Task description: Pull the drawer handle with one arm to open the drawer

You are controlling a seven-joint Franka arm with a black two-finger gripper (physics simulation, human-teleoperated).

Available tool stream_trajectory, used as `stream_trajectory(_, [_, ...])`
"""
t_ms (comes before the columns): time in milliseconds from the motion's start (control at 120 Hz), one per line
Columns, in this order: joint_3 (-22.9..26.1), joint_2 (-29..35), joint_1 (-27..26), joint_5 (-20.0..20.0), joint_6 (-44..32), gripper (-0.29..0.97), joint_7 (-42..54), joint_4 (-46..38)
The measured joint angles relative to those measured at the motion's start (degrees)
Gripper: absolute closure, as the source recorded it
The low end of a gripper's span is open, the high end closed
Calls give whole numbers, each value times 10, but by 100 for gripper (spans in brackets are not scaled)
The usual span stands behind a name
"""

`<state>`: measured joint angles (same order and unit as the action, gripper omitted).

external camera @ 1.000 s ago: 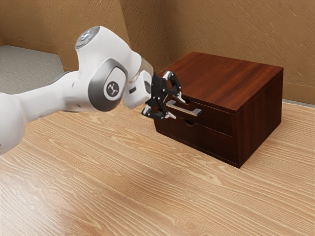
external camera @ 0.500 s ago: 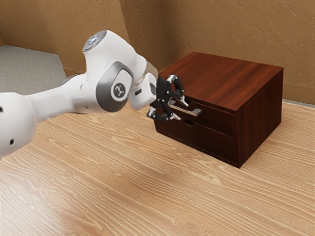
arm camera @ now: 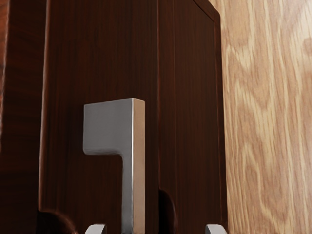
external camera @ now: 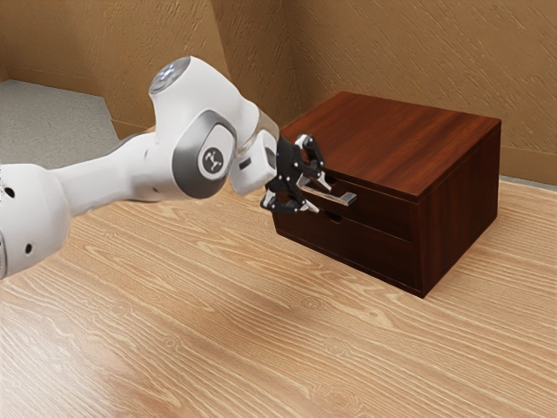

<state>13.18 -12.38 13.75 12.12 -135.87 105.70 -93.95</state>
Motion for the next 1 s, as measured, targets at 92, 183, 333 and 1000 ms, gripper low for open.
stream_trajectory(92, [0, -5, 1, 0, 0, 48, 0, 5])
stream_trajectory(183, [0, -7, 1, -1, 0, 48, -1, 6])
stream_trajectory(333, [0, -9, 1, -1, 0, 48, -1, 6])
stream_trajectory(1000, [0, -5, 1, 1, -1, 65, -3, 2])
